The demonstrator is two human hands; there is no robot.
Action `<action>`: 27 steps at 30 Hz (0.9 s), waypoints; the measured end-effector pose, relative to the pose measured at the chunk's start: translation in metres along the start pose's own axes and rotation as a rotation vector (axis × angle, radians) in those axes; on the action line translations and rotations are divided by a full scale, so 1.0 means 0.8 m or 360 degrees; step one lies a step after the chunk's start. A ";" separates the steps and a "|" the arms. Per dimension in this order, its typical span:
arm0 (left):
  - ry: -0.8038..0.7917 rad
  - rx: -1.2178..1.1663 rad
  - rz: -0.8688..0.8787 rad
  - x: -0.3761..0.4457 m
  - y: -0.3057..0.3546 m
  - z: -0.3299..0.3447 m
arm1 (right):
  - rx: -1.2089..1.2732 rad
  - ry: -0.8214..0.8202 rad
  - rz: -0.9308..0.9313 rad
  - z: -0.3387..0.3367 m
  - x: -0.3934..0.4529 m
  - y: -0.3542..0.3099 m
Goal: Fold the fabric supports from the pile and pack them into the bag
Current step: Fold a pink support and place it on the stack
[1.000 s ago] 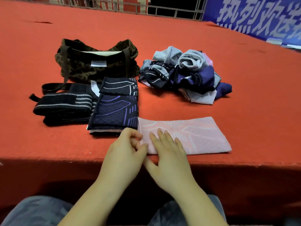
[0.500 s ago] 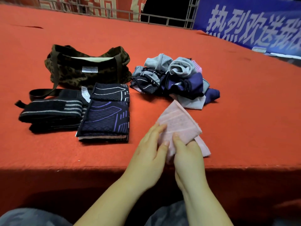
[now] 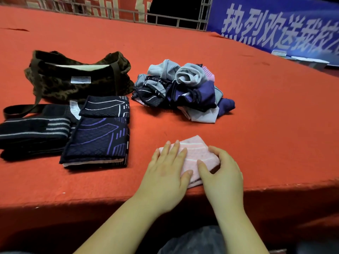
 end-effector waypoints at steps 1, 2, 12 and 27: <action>-0.0008 0.0043 -0.0028 0.001 -0.003 0.002 | -0.0055 0.0020 0.0009 0.001 -0.001 0.005; -0.0060 0.0098 -0.0039 0.002 -0.003 0.005 | -0.0096 0.0044 0.0014 0.001 -0.001 0.009; -0.0246 0.0159 -0.0007 0.007 -0.007 0.011 | -0.0132 -0.0263 0.0257 0.005 0.017 0.017; 0.0418 -0.0908 0.0159 -0.012 -0.034 -0.093 | 0.0557 -0.0662 -0.0413 -0.019 0.022 -0.076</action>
Point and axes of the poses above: each hand's wrist, its own x-axis towards the middle knuckle, its own z-axis out of the palm, y = z × x, the point moved 6 cm from there along x, towards the middle knuckle, and after that the axes turned 11 degrees about -y, right-handed, at the moved point
